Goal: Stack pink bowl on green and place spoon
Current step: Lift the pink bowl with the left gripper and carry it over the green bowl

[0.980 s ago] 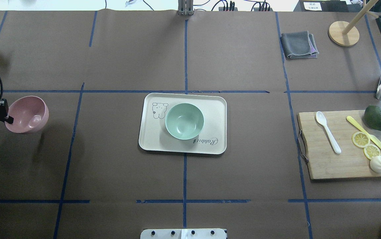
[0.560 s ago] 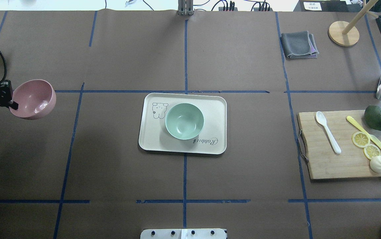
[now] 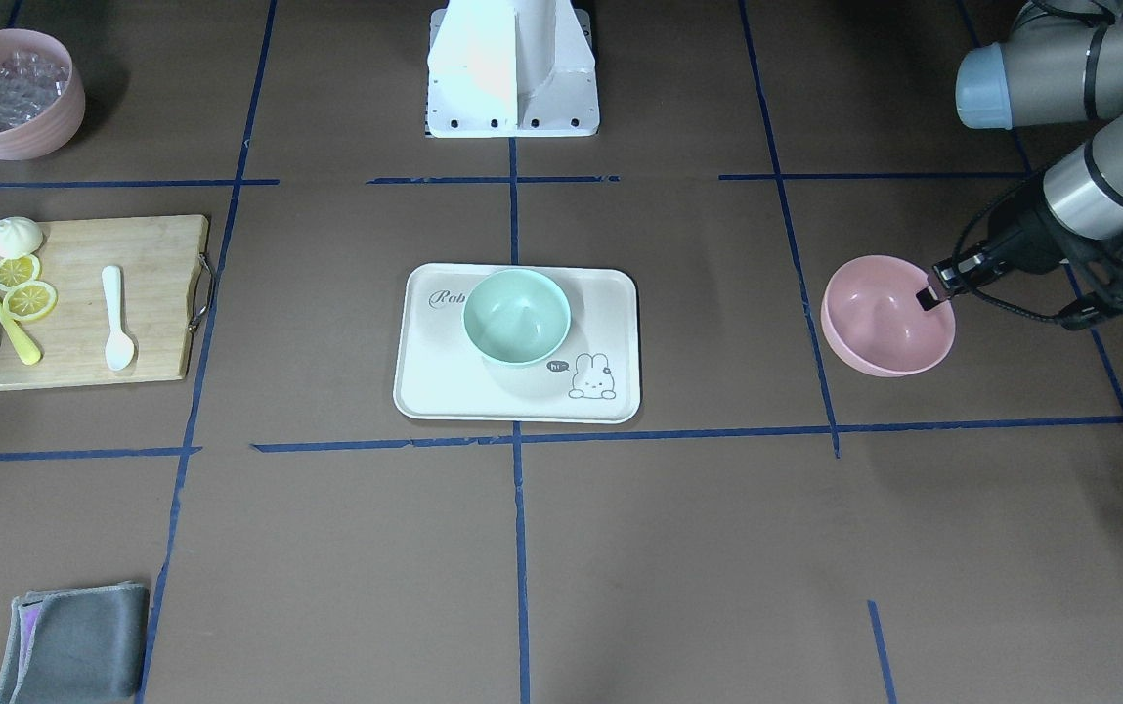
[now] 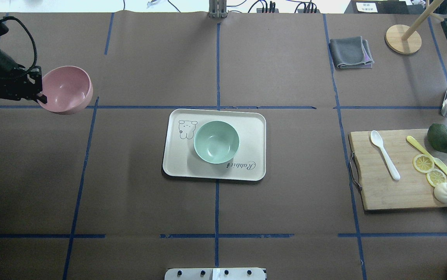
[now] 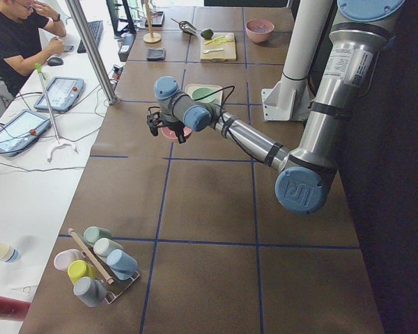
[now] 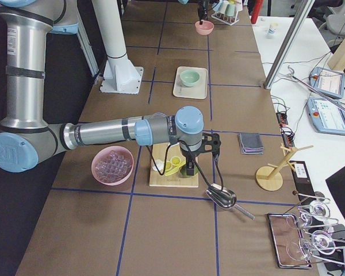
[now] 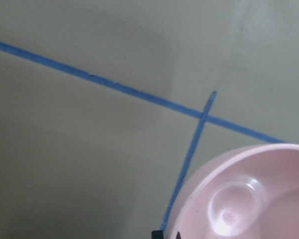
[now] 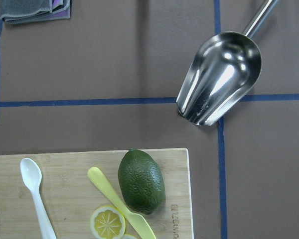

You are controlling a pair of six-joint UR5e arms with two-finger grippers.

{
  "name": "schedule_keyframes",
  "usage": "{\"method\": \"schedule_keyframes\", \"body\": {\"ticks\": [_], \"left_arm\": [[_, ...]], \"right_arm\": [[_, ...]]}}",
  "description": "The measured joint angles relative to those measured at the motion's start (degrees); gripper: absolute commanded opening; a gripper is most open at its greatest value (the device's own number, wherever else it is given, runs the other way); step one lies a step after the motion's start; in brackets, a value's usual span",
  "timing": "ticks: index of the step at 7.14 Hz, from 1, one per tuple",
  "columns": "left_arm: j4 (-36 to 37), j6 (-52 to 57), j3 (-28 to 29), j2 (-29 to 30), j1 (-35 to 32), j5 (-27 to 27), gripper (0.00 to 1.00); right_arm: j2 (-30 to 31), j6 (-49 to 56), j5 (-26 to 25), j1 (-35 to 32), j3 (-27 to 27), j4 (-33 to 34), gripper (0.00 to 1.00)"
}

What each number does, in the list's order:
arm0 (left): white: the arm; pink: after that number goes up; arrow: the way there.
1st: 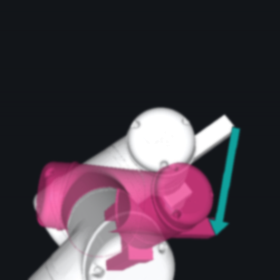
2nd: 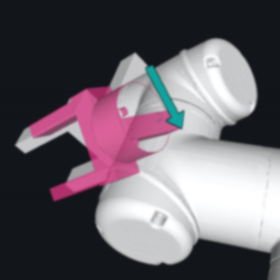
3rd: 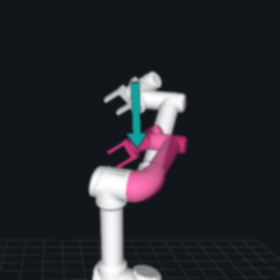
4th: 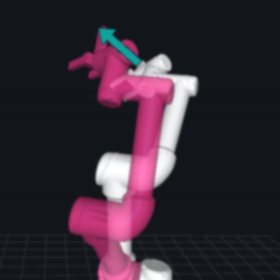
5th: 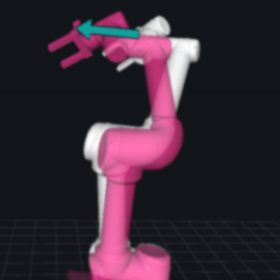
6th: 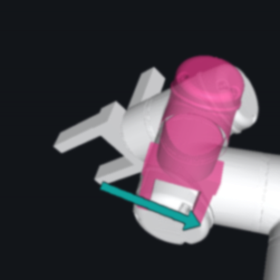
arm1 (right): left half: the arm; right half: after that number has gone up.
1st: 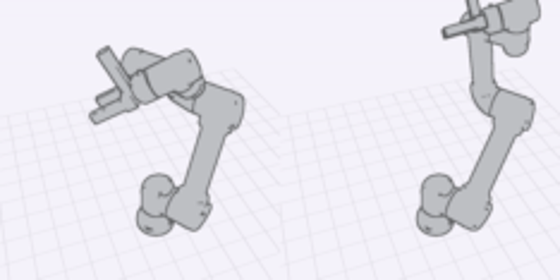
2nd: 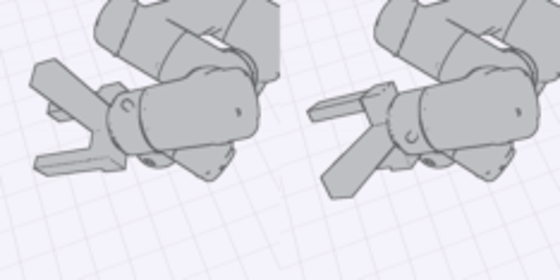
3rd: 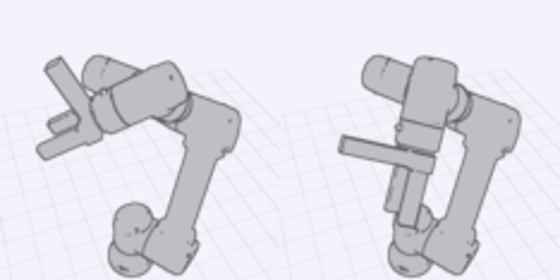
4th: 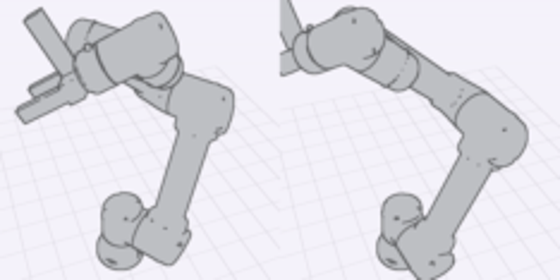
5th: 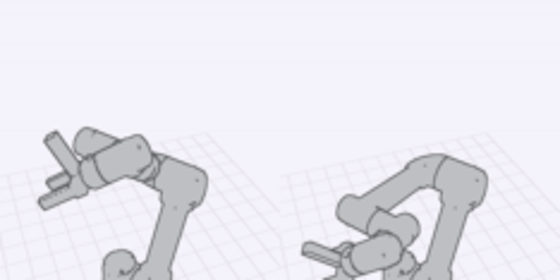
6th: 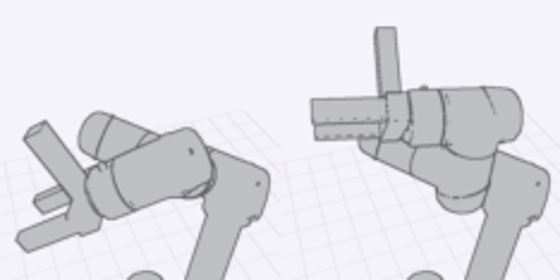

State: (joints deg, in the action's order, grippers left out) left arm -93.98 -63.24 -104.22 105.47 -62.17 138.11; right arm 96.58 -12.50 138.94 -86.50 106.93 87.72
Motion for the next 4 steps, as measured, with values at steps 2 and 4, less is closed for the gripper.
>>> {"method": "schedule_keyframes", "body": {"ticks": [2,4], "left_arm": [[2.8,-9.0,-1.1,5.5,5.3,-0.4,0.00],[7.9,-16.5,-1.3,12.7,10.5,-2.3,0.00]], "right_arm": [[-0.1,-3.9,-0.8,4.0,0.4,-3.3,1.00],[-0.6,-8.1,-2.4,7.8,1.0,-4.3,1.00]]}}
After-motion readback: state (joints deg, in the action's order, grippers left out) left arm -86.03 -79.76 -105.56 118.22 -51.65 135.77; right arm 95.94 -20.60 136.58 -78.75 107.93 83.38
